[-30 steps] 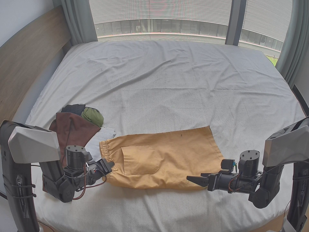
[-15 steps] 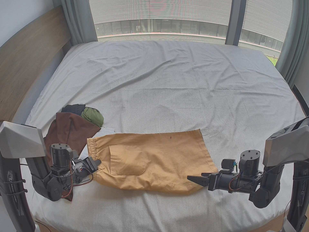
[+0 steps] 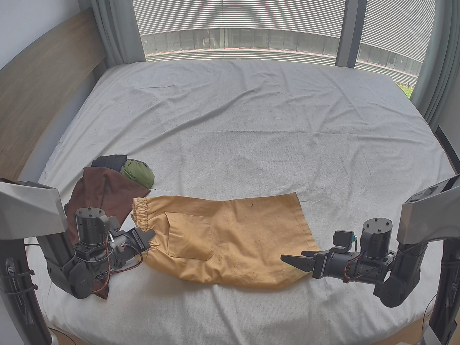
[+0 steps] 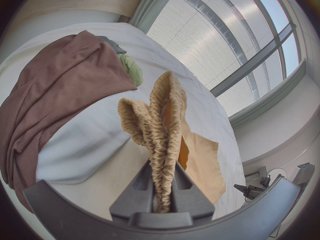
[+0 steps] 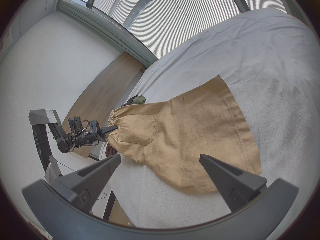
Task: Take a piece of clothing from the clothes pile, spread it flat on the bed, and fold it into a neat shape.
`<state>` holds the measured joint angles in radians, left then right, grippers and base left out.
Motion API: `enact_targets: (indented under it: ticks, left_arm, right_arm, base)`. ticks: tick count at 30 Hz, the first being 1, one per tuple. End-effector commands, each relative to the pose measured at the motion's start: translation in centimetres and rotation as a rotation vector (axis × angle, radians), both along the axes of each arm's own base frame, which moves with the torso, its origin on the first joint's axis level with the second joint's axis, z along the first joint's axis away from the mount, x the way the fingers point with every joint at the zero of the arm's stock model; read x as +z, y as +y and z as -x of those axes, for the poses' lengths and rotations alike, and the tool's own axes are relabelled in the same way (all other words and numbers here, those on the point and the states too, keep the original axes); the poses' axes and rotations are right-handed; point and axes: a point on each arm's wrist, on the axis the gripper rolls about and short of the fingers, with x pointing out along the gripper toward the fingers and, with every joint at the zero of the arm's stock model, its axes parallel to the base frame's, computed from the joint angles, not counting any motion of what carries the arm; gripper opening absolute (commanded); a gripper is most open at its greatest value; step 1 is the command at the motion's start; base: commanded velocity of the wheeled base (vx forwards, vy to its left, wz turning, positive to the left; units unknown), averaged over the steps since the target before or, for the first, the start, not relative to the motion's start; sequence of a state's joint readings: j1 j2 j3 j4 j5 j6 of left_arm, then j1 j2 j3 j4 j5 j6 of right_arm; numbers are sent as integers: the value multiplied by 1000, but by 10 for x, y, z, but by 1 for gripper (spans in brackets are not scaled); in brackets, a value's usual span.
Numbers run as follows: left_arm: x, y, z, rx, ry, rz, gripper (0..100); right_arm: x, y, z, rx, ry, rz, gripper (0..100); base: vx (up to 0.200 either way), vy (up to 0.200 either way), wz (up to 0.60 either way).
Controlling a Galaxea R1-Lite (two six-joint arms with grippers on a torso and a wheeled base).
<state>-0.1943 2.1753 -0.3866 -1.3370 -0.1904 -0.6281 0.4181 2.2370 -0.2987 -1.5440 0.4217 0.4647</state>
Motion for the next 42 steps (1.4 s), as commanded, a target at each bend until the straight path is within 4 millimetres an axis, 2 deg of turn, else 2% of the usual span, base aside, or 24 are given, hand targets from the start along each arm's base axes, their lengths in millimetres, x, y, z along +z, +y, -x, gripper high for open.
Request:
enact_targets:
  ticks: [1,6,14,34,42]
  left_arm:
    - [14,-17,-9,-40,-72,14,0]
    - [21,-37,-16,-76,-108,19,0]
    - [29,-72,-20,-135,-129,21,0]
    - [50,-140,-25,-246,-124,89,0]
    - [50,-166,-27,-297,-98,83,0]
  right_arm:
    - [14,-7,-1,-22,-42,-17,100]
    - [27,-13,-3,-39,-84,-36,100]
    - [36,-18,-4,-57,-116,-47,100]
    - [42,-37,-19,-132,-165,-45,100]
    - [45,-44,-24,-161,-185,-49,100]
  base:
    - [0,0,0]
    - [0,0,0]
    - [0,0,0]
    - [0,0,0]
    - [0,0,0]
